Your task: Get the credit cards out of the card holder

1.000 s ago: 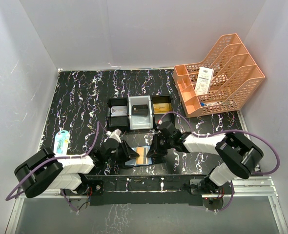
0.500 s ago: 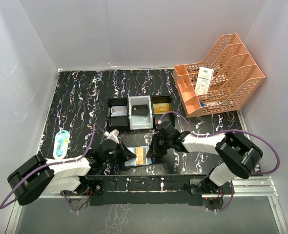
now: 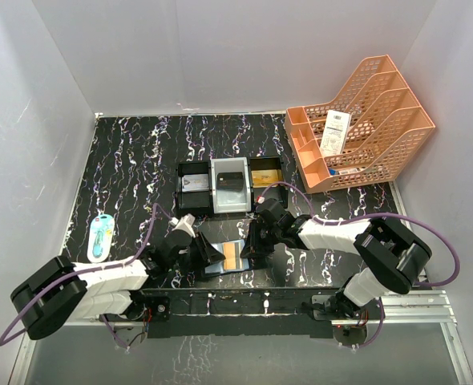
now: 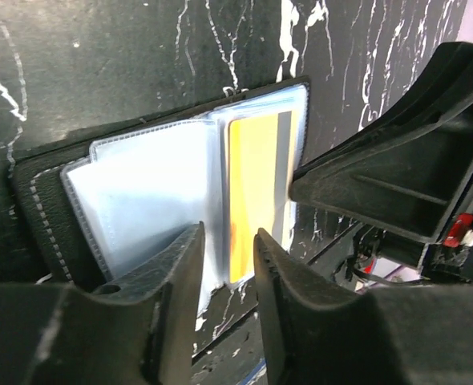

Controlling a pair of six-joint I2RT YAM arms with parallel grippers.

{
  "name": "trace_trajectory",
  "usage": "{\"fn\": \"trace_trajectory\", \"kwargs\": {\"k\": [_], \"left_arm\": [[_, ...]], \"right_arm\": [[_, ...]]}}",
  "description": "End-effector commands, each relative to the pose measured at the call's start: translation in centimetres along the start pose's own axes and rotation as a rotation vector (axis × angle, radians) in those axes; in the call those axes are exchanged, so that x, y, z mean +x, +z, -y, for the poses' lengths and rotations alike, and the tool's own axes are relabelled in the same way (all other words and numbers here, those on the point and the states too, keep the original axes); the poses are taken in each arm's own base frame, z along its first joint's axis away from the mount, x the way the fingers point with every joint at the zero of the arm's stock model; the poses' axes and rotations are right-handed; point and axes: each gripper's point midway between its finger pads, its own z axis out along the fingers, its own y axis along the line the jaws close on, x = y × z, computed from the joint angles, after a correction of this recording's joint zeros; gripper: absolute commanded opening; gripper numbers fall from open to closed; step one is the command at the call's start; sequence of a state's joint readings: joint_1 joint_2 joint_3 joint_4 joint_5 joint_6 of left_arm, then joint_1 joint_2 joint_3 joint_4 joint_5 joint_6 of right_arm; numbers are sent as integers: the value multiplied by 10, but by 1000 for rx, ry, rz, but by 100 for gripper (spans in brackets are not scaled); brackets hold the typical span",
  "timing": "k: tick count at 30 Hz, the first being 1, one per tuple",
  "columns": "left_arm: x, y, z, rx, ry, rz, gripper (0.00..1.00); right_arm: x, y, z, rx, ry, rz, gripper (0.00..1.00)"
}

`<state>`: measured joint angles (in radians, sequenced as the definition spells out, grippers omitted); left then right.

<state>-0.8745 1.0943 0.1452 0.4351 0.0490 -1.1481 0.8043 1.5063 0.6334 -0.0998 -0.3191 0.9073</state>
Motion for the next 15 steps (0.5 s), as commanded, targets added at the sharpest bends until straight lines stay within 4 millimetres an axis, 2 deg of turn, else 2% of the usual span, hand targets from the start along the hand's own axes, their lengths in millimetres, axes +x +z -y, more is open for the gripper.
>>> {"fn": "trace_trajectory", "kwargs": {"k": [1,4,8,15], "left_arm": [[0,6,2,-10,13,-10,33],[3,11,7,12,13,-31,33],[9,15,11,37,20,-66,25],[12,17,20,78,39,-89,1]], "right_arm": [[-11,1,-1,19,-28,40,10],[-9,2,-1,15,-28,35,10],[-8,3,0,10,-25,29,10],[-6,4,0,2,-24,19,10]]}}
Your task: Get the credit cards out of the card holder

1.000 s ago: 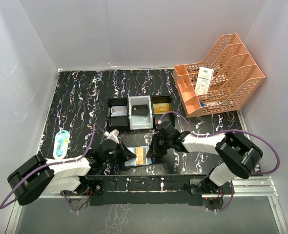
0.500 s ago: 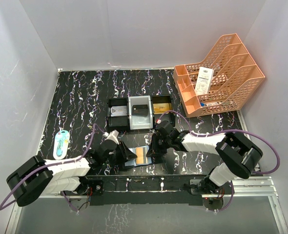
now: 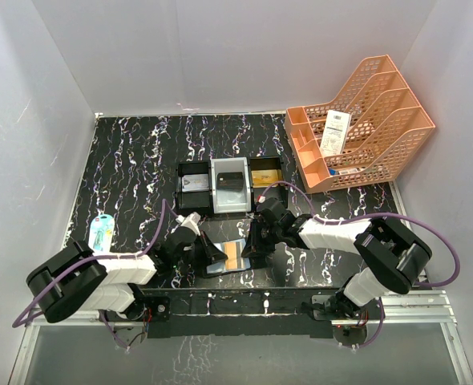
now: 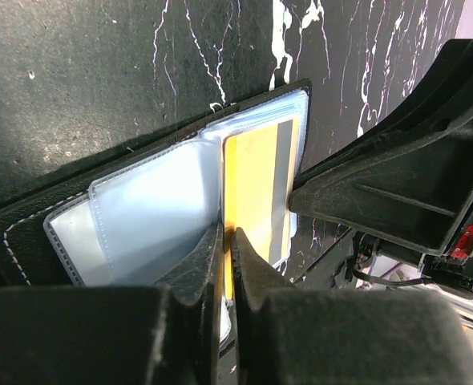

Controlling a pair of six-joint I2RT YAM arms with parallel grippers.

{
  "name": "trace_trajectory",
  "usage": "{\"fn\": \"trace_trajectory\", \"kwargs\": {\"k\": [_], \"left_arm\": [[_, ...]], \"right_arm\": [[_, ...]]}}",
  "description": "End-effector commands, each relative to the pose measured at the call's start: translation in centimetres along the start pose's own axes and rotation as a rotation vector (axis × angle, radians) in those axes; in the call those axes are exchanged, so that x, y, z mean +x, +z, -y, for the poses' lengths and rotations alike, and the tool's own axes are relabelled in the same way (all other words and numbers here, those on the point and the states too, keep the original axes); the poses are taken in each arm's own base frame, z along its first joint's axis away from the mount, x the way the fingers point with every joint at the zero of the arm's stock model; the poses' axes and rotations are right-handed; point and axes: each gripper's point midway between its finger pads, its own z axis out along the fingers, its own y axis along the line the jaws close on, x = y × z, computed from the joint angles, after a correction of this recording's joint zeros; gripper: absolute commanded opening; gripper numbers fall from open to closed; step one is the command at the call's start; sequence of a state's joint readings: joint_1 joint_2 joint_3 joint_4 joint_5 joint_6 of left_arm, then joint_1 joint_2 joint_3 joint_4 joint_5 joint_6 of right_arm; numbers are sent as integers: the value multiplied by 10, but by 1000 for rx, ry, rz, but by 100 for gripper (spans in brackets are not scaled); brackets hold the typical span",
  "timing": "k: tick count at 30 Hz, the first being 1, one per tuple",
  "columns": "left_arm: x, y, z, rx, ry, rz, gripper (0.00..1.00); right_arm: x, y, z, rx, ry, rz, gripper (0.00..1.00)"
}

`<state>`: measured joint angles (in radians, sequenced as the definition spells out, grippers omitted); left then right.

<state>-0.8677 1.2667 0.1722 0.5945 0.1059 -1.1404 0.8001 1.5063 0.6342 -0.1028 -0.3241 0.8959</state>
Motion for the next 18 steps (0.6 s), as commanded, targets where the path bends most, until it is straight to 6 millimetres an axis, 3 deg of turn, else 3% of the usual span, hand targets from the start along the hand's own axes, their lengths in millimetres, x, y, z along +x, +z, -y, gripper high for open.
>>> {"fn": "trace_trajectory", "kwargs": {"k": [1,10,18], "left_arm": [[8,1,12,45,37,-49,0],[0,-11,0,-2,50,10,0],[-2,-16,-1,-2,63,29,0]], "right_arm": [[-6,5,-1,4,-20,25,10],[-18,-4,8,95,-31,82,13],[-28,-19,-17,35,-88,102,23]]}}
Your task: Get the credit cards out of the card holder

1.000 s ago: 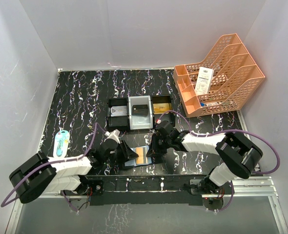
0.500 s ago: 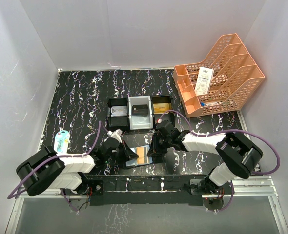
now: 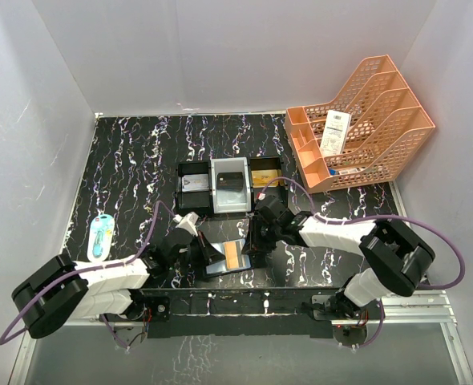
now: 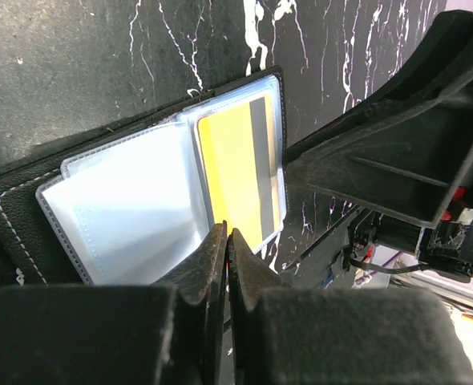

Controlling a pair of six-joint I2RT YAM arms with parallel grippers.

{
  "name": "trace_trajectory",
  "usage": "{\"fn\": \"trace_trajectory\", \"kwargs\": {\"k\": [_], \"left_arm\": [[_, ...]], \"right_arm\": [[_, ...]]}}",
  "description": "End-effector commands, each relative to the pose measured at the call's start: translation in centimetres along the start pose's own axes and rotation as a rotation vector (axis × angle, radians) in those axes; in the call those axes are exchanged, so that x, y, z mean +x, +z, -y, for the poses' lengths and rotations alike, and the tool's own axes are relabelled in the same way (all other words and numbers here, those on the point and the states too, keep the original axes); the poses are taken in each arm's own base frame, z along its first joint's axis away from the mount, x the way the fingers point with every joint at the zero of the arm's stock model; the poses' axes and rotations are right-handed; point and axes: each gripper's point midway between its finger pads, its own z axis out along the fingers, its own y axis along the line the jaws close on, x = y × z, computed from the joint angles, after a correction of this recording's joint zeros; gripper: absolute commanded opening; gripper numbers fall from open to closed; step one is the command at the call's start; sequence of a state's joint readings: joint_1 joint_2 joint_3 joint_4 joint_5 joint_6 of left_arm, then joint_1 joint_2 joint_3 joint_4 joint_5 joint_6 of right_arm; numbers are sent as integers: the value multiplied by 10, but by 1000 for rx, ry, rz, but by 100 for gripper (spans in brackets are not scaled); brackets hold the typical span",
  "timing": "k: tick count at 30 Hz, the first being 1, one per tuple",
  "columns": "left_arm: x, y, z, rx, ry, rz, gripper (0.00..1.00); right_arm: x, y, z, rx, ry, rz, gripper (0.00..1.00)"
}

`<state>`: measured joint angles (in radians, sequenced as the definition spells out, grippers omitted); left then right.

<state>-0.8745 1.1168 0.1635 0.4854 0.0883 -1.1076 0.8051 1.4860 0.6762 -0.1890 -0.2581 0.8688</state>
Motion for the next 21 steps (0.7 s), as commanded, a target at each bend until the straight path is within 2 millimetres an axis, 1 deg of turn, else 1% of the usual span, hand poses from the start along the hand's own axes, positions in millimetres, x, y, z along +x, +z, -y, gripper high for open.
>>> {"fn": "trace_trajectory", "kwargs": {"k": [1,6,11,17,21], "left_arm": [[2,-1,-9,-30,22,1,0],[2,2,-9,-44,13,-4,0],[2,5,-5,-34,8,-12,0],[5,7,-6,-31,-2,-23,7],[4,7,-6,-29,-7,-19,14]], "right_arm": [[-21,-16,-21,-30,-64,72,25],[-23,-20,-31,-65,-76,69,26],[-19,-15,-38,-117,-65,46,24],[-10,-2,-32,-125,-54,9,20],[-6,6,-18,-77,-39,-5,19]]}}
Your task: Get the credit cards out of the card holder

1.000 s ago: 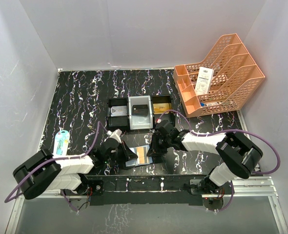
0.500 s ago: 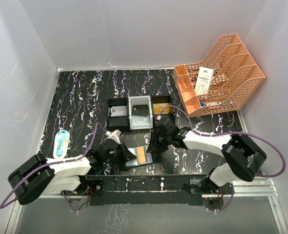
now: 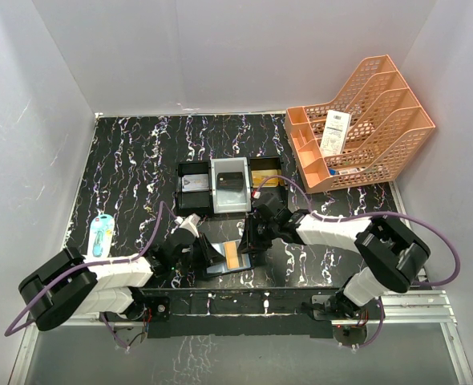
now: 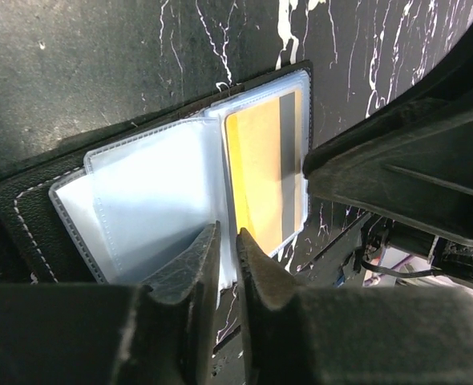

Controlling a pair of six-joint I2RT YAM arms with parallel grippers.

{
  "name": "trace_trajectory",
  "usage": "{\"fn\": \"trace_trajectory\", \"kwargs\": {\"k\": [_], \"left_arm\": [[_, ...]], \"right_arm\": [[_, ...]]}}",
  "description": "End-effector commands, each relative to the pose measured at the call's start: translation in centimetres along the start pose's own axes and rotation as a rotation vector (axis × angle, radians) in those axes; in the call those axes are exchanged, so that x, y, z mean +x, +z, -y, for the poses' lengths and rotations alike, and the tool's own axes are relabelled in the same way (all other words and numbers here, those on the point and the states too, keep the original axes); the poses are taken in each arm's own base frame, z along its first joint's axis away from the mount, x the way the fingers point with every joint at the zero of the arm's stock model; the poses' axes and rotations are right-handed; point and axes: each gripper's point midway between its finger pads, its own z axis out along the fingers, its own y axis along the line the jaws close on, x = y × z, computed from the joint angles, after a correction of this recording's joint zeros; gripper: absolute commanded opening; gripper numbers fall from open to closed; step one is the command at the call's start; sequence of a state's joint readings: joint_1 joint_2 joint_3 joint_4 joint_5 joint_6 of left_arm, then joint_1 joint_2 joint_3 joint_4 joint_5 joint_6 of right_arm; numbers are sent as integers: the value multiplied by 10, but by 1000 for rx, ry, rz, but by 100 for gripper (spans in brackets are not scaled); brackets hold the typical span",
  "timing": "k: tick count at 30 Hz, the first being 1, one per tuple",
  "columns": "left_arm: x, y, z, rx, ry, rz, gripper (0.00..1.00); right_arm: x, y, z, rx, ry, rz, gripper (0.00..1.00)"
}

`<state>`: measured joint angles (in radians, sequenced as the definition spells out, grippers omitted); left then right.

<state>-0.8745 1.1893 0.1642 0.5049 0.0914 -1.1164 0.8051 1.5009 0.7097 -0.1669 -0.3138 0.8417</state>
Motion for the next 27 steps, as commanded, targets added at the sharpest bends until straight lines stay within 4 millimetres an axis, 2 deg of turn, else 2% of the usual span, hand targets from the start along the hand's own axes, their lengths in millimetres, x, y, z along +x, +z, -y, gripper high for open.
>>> {"fn": "trace_trajectory", "kwargs": {"k": [1,6,10,15,22,27], "left_arm": [[-2,1,7,18,5,8,16],[-3,1,6,19,0,13,25],[-1,3,5,17,-1,6,26],[0,5,12,52,-1,-4,19],[1,5,15,62,7,-18,0],[-2,-1,7,25,6,9,0]], "right_arm": [[-1,8,4,0,1,13,19],[2,9,9,12,18,7,19],[6,11,7,-10,31,-8,19],[10,14,4,-42,34,-30,17],[13,16,10,-23,41,-35,17],[8,15,21,51,39,-9,17]]}}
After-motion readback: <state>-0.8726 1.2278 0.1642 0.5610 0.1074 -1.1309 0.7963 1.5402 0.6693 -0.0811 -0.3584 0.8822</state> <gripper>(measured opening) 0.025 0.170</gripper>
